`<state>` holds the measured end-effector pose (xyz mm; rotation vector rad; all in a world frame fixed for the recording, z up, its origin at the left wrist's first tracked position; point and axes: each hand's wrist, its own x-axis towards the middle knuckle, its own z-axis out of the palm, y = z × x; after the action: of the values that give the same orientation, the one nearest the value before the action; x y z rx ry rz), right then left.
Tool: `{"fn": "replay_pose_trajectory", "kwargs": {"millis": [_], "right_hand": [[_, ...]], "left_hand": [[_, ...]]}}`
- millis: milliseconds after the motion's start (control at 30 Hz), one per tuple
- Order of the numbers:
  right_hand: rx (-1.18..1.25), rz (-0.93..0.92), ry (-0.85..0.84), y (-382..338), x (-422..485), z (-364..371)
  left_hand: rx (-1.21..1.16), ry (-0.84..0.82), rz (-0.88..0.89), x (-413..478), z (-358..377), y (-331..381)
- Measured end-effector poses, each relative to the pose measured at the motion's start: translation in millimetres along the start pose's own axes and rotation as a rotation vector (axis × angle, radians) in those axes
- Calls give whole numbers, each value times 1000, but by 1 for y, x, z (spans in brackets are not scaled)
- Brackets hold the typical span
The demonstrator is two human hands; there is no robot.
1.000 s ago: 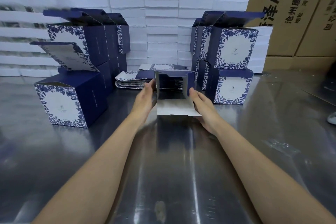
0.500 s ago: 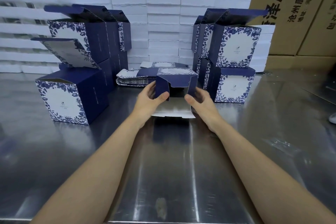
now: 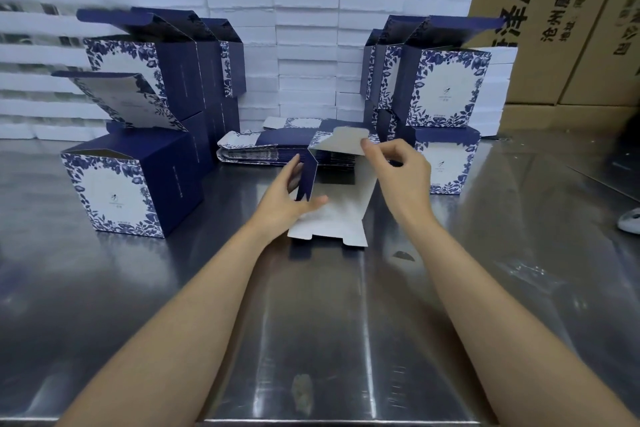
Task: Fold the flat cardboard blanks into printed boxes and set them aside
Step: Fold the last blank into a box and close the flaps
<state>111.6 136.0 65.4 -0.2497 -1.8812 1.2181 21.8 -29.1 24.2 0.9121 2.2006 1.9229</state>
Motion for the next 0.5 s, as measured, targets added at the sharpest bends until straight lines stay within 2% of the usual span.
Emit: {"fn": "replay_pose_trajectory", "kwargs": {"millis": [167, 267, 400, 500], "right_hand": [[75, 66, 124, -4, 5, -7], [152, 96, 136, -5, 8, -10], [112, 100, 145, -3, 7, -7], [235, 94, 127, -2, 5, -3]], "left_hand": [[-48, 115, 15, 0, 0, 3], [-73, 233, 44, 0, 0, 6], [-138, 363, 68, 4, -7, 7], [-135, 320, 137, 0, -7, 12]]}}
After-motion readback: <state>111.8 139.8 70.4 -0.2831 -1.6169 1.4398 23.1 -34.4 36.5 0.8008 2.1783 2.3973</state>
